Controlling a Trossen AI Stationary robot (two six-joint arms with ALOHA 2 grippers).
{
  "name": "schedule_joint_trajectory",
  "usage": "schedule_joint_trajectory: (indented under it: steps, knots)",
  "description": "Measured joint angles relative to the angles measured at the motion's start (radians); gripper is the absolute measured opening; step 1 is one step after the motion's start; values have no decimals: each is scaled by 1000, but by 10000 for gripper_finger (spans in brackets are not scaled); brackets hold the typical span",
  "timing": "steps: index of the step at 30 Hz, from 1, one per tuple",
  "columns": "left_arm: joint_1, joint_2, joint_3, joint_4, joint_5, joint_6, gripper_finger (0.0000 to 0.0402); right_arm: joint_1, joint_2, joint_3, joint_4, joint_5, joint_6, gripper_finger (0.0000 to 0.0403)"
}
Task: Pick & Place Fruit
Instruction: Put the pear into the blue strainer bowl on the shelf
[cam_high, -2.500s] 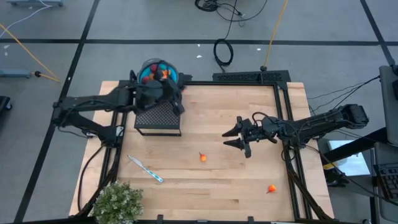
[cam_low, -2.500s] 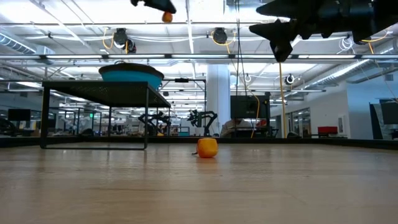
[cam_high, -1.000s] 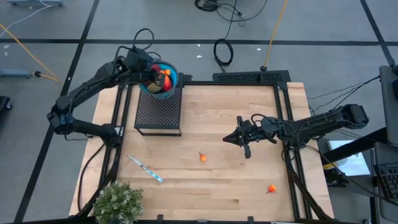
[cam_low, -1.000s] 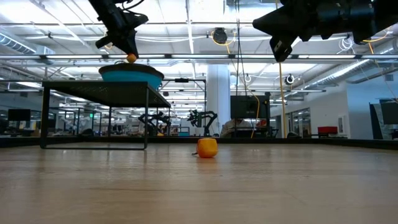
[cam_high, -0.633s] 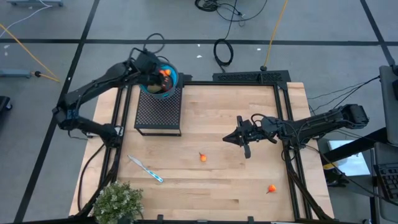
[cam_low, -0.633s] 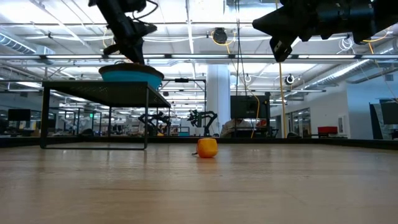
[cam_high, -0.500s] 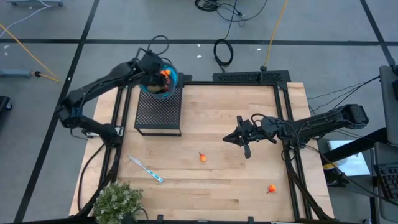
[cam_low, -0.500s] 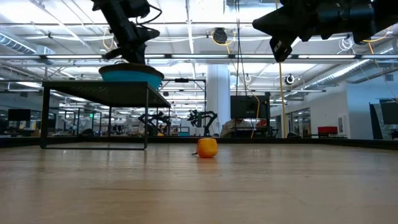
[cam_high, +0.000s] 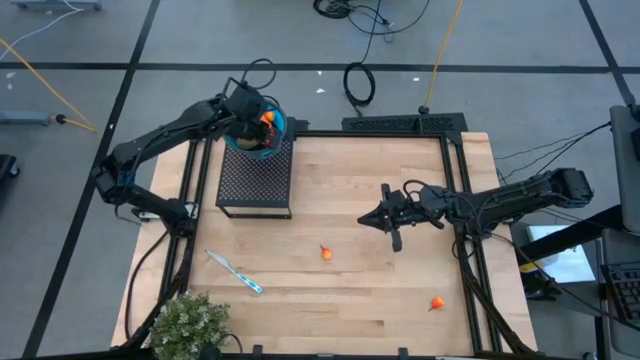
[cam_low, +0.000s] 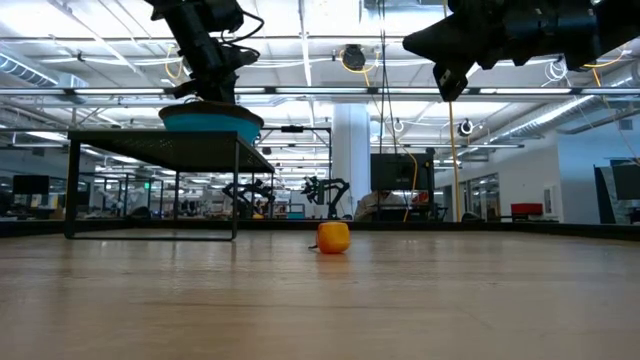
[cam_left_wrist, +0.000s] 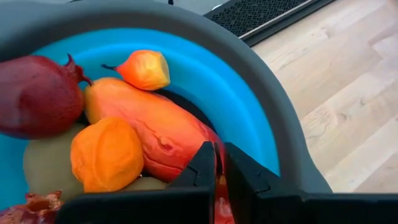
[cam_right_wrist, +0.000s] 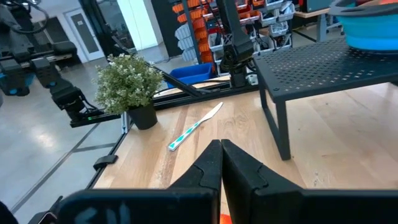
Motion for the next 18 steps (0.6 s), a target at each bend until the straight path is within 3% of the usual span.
schedule_joint_trajectory:
  steps: [18]
  knots:
    - [9, -37, 0, 2, -2, 5, 113, -19, 0, 0, 0, -4, -11, 0]
